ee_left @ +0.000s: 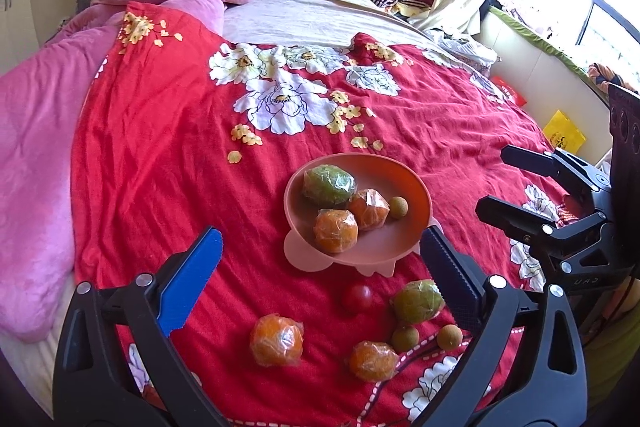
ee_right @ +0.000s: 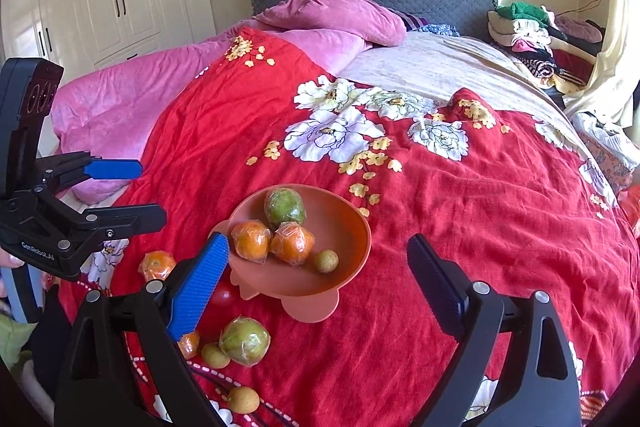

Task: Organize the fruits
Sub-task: 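Withdraw both open grippers from the bowl toward the fruits on the duvet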

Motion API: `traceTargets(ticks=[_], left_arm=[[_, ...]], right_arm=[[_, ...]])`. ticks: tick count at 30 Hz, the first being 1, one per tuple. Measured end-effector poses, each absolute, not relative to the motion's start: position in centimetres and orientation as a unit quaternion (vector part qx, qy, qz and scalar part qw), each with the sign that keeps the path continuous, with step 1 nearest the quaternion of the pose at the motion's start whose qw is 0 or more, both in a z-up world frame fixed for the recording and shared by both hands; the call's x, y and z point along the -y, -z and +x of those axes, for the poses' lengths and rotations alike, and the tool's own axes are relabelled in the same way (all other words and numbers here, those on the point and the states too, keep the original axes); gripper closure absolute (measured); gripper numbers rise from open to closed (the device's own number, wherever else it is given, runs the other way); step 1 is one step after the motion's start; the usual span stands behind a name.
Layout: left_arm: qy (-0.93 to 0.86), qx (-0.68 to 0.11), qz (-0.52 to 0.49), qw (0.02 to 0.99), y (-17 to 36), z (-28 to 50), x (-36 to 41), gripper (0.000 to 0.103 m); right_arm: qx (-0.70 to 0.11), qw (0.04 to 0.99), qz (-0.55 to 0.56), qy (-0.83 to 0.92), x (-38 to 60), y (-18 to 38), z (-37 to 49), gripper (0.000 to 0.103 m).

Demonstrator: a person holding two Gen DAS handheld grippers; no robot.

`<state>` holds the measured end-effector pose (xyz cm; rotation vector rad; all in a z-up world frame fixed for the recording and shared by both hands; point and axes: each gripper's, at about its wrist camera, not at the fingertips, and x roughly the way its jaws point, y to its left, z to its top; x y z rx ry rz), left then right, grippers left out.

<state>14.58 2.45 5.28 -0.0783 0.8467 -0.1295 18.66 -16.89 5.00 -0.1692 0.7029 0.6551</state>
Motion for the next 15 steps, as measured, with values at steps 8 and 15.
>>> traceTargets(ticks=[8,15], left_arm=[[0.063,-0.41,-0.037,0.909,-5.2,13.6,-2.2,0.01],[0.062,-0.413,-0.035,0.908,-4.6,12.7,-2.1,0.01]], right_arm=[[-0.338,0.884,-0.081,-0.314,17.2,-5.1,17.7,0.012],[-0.341,0.881,-0.085,-0.318,16.9,-4.8,16.8,0.01]])
